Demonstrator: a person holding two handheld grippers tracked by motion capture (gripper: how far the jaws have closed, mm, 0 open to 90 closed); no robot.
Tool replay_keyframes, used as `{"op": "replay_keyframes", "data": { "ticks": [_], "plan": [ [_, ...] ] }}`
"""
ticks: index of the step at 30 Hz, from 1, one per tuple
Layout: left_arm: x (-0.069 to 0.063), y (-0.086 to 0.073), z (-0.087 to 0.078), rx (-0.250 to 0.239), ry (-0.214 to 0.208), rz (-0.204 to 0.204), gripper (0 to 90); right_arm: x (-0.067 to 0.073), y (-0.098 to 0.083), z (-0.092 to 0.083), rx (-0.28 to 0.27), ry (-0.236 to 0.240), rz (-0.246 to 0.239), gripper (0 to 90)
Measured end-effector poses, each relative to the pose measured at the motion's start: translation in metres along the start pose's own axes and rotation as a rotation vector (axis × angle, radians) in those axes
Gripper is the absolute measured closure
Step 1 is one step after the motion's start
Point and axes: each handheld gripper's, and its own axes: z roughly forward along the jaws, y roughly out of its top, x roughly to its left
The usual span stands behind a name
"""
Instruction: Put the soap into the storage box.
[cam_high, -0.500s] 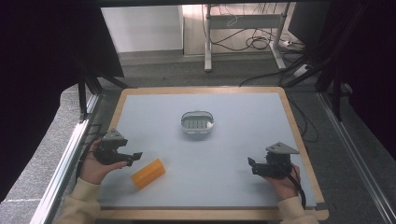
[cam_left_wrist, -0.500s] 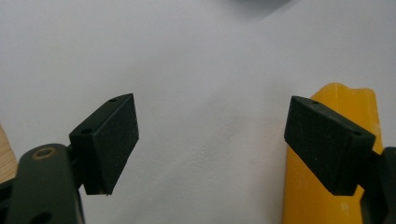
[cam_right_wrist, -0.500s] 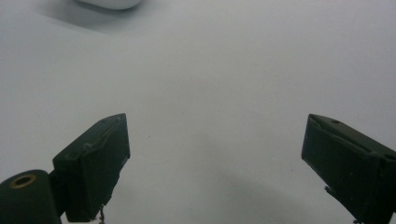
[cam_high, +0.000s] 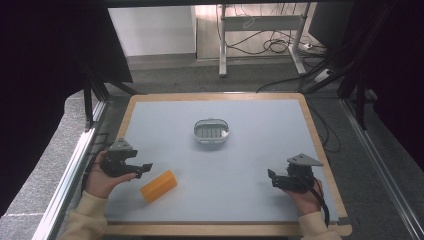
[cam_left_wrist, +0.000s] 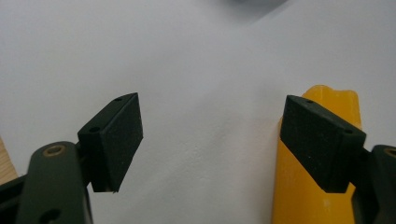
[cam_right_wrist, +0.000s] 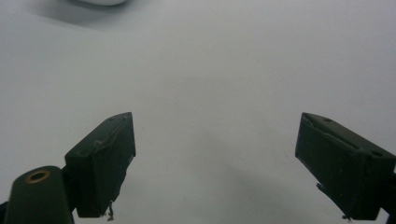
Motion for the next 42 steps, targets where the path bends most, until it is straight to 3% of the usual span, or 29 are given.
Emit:
{"op": "replay_keyframes", "data": {
  "ticks": [12,17,42],
  "plan": [
    [0.0,0.001,-0.003,-0.005,-0.001,-0.014,21.2,-0.001,-0.001,0.0,0.0,0.0,-0.013,13.6],
    [-0.002,0.002,-0.006,0.001,-0.003,0.005,24.3,-0.001,-0.001,-0.001,-0.006,0.007,-0.023,13.6],
    [-0.024,0.013,-0.014,0.04,-0.038,0.062,23.7,-0.001,0.0,-0.004,-0.02,0.004,-0.015,15.4]
  ]
}}
